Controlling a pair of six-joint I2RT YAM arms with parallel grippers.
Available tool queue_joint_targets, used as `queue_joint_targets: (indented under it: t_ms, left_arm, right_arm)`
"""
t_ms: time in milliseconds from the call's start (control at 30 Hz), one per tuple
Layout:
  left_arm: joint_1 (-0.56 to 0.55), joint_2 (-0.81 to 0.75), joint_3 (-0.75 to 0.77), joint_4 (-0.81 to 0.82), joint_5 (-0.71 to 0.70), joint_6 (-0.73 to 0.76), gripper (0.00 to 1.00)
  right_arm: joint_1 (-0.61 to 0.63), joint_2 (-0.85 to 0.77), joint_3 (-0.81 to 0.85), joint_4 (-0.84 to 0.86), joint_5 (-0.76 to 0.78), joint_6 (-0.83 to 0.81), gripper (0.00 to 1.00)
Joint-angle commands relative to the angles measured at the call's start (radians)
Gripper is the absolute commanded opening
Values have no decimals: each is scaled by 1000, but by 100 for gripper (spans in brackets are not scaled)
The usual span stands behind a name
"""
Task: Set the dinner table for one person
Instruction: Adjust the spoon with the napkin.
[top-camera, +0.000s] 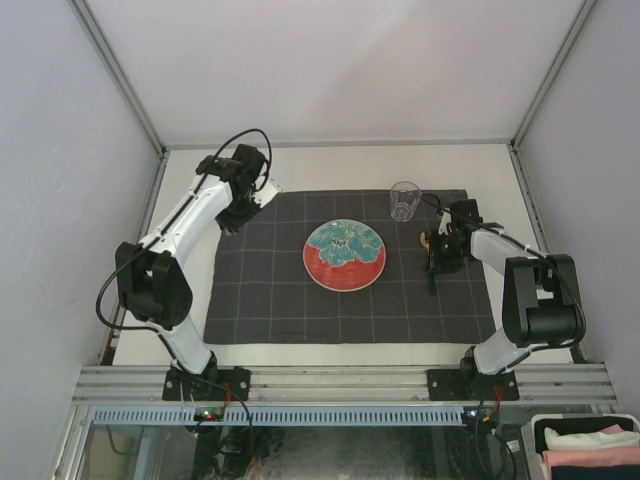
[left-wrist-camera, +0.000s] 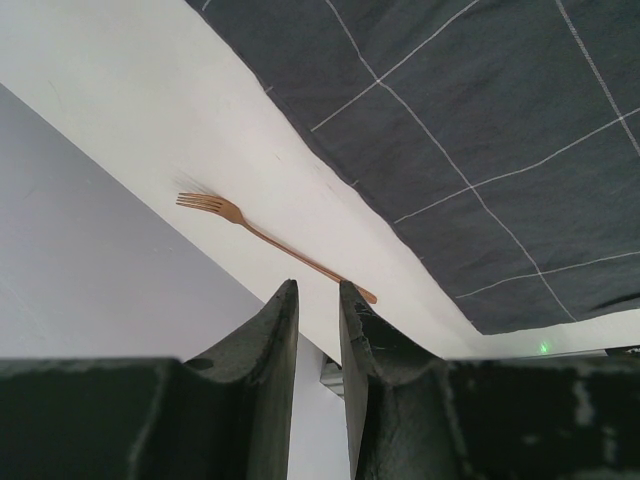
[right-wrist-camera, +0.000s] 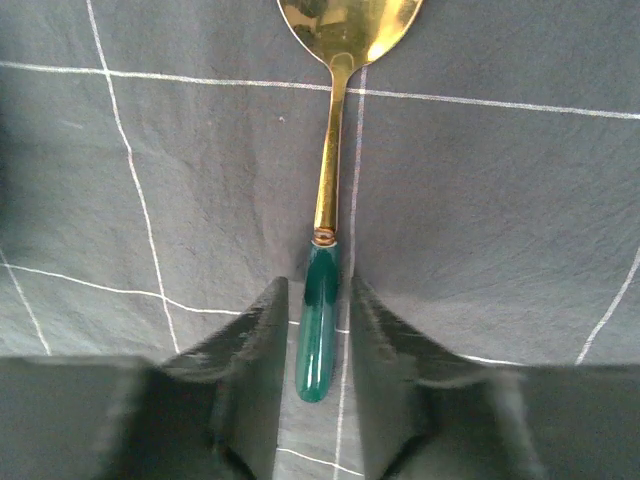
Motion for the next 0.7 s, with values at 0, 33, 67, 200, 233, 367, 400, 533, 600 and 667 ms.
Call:
queue_joint_targets:
  t_ms: [0,33,67,200,233,367,400,533,600,667]
  left_arm:
    - [4,-1,51,-6,9,-20,27]
    - [3,0,52,-6,9,-20,27]
    - [3,0,53,-7,10,-20,27]
    - [3,10,56,-2,13,-18,27]
    - [3,14,58,1,13,-17,27]
    - [4,39,79,14,25,-17,27]
    - [4,50,93,14,27,-16,27]
    - [4,91,163,9,30,-2,27]
    - [4,109,196,6,25,9,27]
    - [4,122,211,13,17,22,27]
  right_arm:
    - [1,-19,5,7,10,4,42]
    - [2,-20,4,4,12,4,60]
    - [1,-22,4,4,12,5,68]
    - [-2,-59,19,-20,28,-5,84]
    - [-4,-71,27,-30,32,-11,86]
    - [-21,-123,84,-91,38,-35,90]
    - [-31,-139,100,-103,34,-41,92]
    - [-67,-211,179,-143,8,-47,98]
    - [-77,-251,220,-136,3,-51,99]
    - [-86,-279,251,-92,20,-55,100]
